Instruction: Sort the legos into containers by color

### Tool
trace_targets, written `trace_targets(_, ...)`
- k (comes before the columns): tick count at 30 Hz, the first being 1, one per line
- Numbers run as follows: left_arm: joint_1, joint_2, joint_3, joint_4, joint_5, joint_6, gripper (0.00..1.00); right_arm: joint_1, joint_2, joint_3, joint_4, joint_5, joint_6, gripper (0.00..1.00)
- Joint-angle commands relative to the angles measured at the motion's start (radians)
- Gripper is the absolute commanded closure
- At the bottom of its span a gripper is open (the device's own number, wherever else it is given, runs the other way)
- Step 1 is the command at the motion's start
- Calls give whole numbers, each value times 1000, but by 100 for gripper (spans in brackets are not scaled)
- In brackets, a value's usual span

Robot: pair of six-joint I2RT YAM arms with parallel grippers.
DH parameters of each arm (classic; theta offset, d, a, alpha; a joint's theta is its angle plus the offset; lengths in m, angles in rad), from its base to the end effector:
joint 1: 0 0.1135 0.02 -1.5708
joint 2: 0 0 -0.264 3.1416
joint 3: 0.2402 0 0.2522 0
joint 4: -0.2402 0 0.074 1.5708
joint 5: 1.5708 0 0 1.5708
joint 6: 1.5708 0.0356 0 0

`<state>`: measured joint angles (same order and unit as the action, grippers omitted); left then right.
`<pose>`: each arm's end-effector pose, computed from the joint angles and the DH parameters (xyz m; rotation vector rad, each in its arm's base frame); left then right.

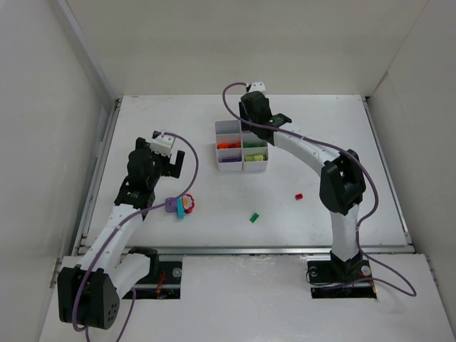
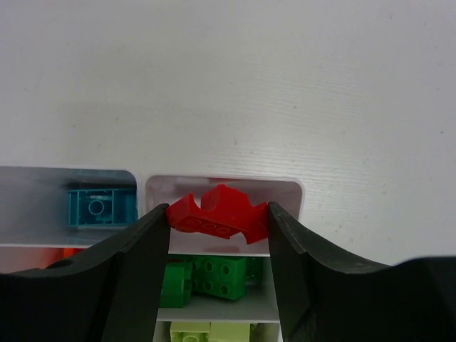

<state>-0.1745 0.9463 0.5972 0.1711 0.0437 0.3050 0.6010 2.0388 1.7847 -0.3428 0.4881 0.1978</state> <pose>0.2205 -0.0405 0.2809 0.4463 1.6911 0.0572 0.4041 0.2568 0.2863 -0.1473 2.0855 -0.0488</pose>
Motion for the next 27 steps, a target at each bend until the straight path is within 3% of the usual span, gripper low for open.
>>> trace_targets(1, 4, -11, 35, 25, -7, -6, 0, 0, 1, 10, -10, -49, 6, 46)
trace_targets(3, 4, -11, 35, 25, -7, -6, 0, 0, 1, 10, -21, -60, 6, 33)
trace_targets(5, 4, -20, 35, 25, -7, -6, 0, 0, -8, 10, -30, -60, 6, 27)
trace_targets(13, 4, -29, 26, 25, -7, -6, 0, 0, -54, 10, -59, -60, 6, 24)
trace_targets(17, 4, -38, 26, 25, -7, -6, 0, 0, -191, -28, -177, -11, 81, 21)
trace_targets(21, 4, -47, 15, 25, -7, -16, 0, -88, -392, -270, -309, -72, 225, 19)
trace_targets(23, 4, -47, 15, 25, 2, -26, 0, -180, -471, -482, -325, -190, 276, 20)
trace_targets(27, 4, -27, 4, 48, 21, -46, 0, -271, -566, -726, -305, -361, 285, 24)
